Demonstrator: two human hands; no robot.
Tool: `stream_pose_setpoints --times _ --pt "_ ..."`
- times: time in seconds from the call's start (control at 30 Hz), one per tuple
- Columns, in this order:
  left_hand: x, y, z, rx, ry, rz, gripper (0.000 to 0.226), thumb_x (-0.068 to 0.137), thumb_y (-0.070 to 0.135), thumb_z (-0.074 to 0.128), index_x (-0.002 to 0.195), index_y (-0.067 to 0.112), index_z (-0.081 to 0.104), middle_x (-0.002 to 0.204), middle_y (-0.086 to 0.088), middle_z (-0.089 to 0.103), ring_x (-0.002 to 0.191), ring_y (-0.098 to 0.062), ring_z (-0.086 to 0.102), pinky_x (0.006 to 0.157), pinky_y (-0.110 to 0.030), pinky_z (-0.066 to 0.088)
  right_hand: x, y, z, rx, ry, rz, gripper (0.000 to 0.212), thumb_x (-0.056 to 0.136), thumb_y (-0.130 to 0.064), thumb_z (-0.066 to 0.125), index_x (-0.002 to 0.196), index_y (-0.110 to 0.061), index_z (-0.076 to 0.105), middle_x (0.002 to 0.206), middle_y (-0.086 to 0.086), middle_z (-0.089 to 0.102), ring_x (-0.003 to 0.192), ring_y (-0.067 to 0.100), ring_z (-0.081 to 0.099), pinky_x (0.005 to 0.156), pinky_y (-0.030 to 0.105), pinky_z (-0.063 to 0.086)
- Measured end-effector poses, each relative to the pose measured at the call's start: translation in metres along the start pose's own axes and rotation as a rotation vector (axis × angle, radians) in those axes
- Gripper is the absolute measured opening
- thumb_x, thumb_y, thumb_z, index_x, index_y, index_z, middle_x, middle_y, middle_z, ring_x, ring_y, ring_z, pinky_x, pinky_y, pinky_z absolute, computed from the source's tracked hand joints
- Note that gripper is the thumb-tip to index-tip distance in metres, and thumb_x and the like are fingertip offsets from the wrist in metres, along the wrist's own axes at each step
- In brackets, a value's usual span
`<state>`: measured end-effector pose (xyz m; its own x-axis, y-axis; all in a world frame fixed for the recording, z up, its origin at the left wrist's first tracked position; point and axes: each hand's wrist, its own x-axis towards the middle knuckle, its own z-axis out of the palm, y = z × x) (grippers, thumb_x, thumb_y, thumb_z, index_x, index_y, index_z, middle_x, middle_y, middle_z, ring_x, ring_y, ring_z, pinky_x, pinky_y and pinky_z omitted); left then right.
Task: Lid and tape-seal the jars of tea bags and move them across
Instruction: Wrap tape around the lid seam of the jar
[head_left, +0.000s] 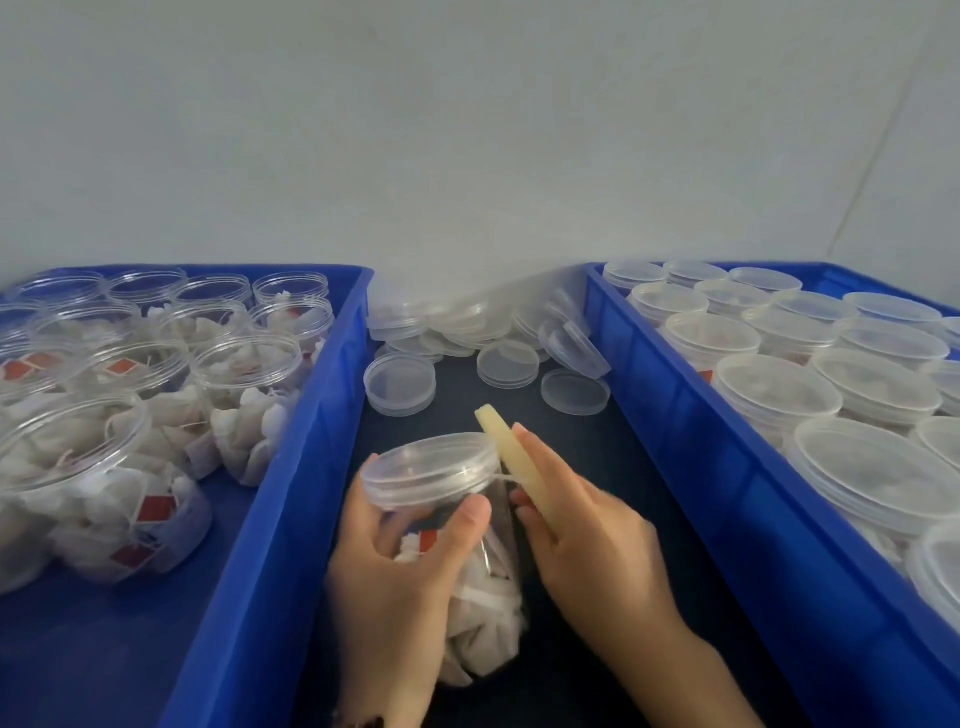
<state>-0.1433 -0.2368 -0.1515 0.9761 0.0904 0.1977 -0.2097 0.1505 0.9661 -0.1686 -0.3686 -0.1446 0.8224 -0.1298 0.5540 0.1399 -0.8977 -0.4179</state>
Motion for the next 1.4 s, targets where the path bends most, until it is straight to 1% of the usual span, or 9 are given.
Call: stream_pose_setpoints --times 0.13,0.23,0.37,0.7,0.83,1.0,1.17,1.27,1.4 --pt "0.002 0.0 0.0 0.03 -0.098 -0.001 0.081 0.041 0.052 0.078 0.118 0.036 0.059 0.096 0.02 0.071 0.092 0.001 0.067 0.086 -0.037 0.051 0.006 0.03 -0.011 -0.199 0.347 -0.058 0.046 0.058 0.006 0.084 0.1 -0.01 0.072 0.076 0.001 0.068 0.065 0.021 0.066 0.064 0.033 0.054" --pt "0.0 0.003 0.003 0.034 -0.206 0.034 0.059 0.042 0.049 0.077 0.099 0.055 0.062 0.097 0.017 0.072 0.09 -0.001 0.068 0.077 -0.032 0.051 0.006 0.044 -0.015 -0.231 0.376 -0.033 0.033 0.058 0.006 0.085 0.084 -0.009 0.071 0.078 0.005 0.067 0.073 0.024 0.066 0.081 0.045 0.053" --pt "-0.002 0.006 0.002 0.03 -0.26 0.062 0.059 0.042 0.047 0.078 0.1 0.045 0.065 0.099 0.012 0.072 0.092 -0.004 0.068 0.076 -0.029 0.052 0.007 0.043 -0.013 -0.248 0.227 0.038 0.028 0.066 0.003 0.08 0.085 -0.013 0.068 0.08 0.002 0.066 0.079 0.026 0.065 0.085 0.056 0.05" --pt "-0.007 0.022 0.008 -0.015 -0.602 0.107 0.087 0.032 0.075 0.078 0.102 0.025 0.063 0.09 0.015 0.073 0.085 0.003 0.067 0.067 -0.005 0.047 0.008 0.03 -0.002 -0.084 0.106 0.056 0.017 0.073 -0.011 0.077 0.072 -0.013 0.061 0.068 0.001 0.06 0.065 0.023 0.055 0.072 0.044 0.049" --pt "-0.012 0.019 0.013 -0.063 -0.662 0.151 0.064 0.053 0.053 0.082 0.108 0.026 0.065 0.105 0.007 0.071 0.096 -0.004 0.066 0.073 -0.009 0.049 0.004 0.027 0.002 0.059 0.095 0.064 0.012 0.077 -0.015 0.076 0.08 -0.011 0.065 0.07 0.0 0.062 0.068 0.021 0.057 0.079 0.048 0.047" --pt "-0.015 0.007 0.012 0.069 -0.437 0.143 0.116 0.036 0.083 0.07 0.129 0.03 0.028 0.135 0.017 0.047 0.117 0.012 0.048 0.079 -0.002 0.043 0.004 0.026 -0.001 -0.057 0.14 0.074 0.013 0.069 -0.018 0.075 0.077 -0.012 0.066 0.068 -0.003 0.063 0.068 0.021 0.061 0.083 0.048 0.046" --pt "-0.01 -0.001 0.006 0.4 -0.135 0.501 0.084 0.063 0.086 0.048 0.125 0.032 0.034 0.129 0.016 0.039 0.114 -0.016 0.045 0.099 -0.043 0.036 0.002 0.024 0.0 -0.122 0.241 0.081 0.021 0.06 -0.009 0.084 0.068 -0.011 0.064 0.06 -0.001 0.061 0.055 0.021 0.06 0.063 0.038 0.052" --pt "-0.011 0.003 0.003 0.397 -0.128 0.6 0.069 0.075 0.07 0.053 0.134 0.048 0.027 0.131 0.017 0.049 0.121 -0.013 0.05 0.103 -0.035 0.034 0.001 0.023 -0.001 -0.159 0.194 0.137 0.027 0.058 -0.015 0.089 0.066 -0.015 0.064 0.055 -0.005 0.058 0.045 0.017 0.053 0.04 0.026 0.039" --pt "-0.017 0.005 0.001 0.351 -0.109 0.492 0.059 0.078 0.052 0.048 0.135 0.057 0.03 0.133 0.017 0.052 0.119 0.002 0.052 0.096 -0.013 0.041 0.001 0.023 0.0 -0.165 0.227 0.06 0.015 0.065 -0.011 0.084 0.072 -0.013 0.07 0.055 -0.004 0.06 0.044 0.016 0.054 0.038 0.028 0.044"
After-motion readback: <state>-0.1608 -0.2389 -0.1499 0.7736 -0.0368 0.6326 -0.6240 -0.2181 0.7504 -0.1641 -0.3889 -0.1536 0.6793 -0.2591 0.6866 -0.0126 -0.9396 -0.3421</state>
